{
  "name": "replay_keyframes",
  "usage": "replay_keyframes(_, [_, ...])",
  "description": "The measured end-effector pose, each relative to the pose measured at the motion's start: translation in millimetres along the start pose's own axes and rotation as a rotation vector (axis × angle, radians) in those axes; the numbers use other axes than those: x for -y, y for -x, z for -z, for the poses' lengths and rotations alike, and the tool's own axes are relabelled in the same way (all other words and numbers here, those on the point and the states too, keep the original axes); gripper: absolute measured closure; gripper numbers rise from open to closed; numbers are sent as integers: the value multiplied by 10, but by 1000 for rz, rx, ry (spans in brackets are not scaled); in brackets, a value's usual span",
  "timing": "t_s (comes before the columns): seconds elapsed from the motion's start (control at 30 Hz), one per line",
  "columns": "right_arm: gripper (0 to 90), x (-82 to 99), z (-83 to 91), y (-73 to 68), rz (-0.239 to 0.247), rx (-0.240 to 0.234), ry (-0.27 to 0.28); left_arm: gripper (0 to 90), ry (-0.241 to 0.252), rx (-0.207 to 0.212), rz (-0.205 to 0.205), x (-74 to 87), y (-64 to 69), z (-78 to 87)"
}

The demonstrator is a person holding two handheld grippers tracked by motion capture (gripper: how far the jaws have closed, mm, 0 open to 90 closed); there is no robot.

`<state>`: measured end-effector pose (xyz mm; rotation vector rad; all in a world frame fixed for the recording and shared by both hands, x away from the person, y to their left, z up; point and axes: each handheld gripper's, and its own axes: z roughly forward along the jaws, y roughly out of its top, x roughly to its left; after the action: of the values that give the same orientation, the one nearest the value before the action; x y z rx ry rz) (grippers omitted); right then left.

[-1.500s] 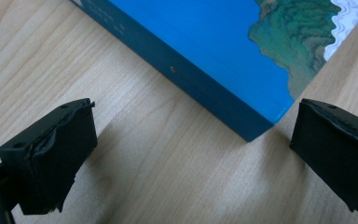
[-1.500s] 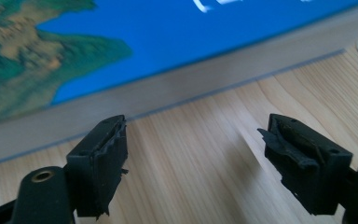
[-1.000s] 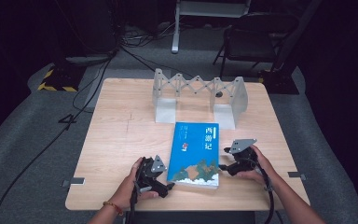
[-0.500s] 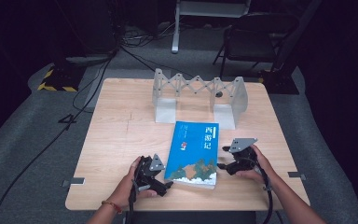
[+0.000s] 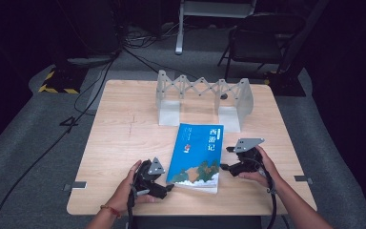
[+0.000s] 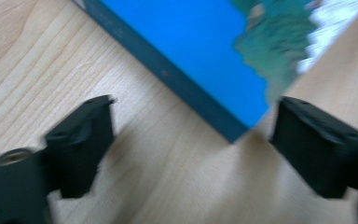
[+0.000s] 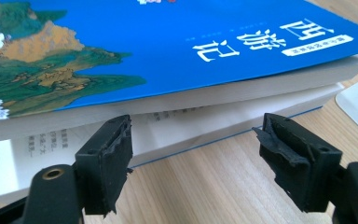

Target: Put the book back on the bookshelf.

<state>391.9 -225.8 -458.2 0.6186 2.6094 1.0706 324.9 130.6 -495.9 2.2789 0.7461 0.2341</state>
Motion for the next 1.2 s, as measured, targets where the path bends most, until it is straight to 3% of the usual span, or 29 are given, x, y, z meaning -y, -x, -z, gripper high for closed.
replay_keyframes(0.23, [258, -88, 20, -66, -22, 35, 11, 161, 24, -7, -87, -87, 161, 122])
replay_keyframes(0.3, [258, -125, 28, -68, -28, 37, 24, 173, 19, -60, -114, -152, 240, 98])
replay_keyframes(0.37, [258, -151, 29, -64, -37, 30, 29, 194, 27, -29, -127, -204, 287, 100])
replay_keyframes(0.4, [258, -160, 28, -65, -37, 30, 30, 195, 41, 3, -116, -238, 311, 97])
replay_keyframes(0.47, [258, -182, 30, -75, -38, 36, 32, 195, 44, 28, -106, -292, 349, 66])
replay_keyframes(0.53, [258, -204, 31, -79, -37, 37, 34, 191, 39, 29, -126, -359, 419, 10])
replay_keyframes(0.63, [258, -238, 33, -80, -36, 39, 37, 188, 62, 44, -113, -499, 502, -92])
replay_keyframes(0.73, [258, -260, 28, -78, -39, 38, 43, 189, 75, 46, -128, -612, 590, -174])
replay_keyframes(0.83, [258, -291, 31, -91, -42, 44, 46, 193, 78, 9, -126, -690, 670, -281])
replay_keyframes(1.0, [257, -303, 12, -94, -40, 40, 45, 207, 96, -69, -74, -747, 710, -401])
replay_keyframes(1.03, [255, -307, 10, -93, -40, 39, 46, 233, 96, -108, -66, -755, 716, -417])
replay_keyframes(1.1, [255, -315, 8, -99, -44, 42, 48, 306, 104, -130, -55, -755, 708, -420])
replay_keyframes(1.2, [255, -314, 6, -103, -46, 45, 51, 414, 123, -126, -74, -742, 689, -379])
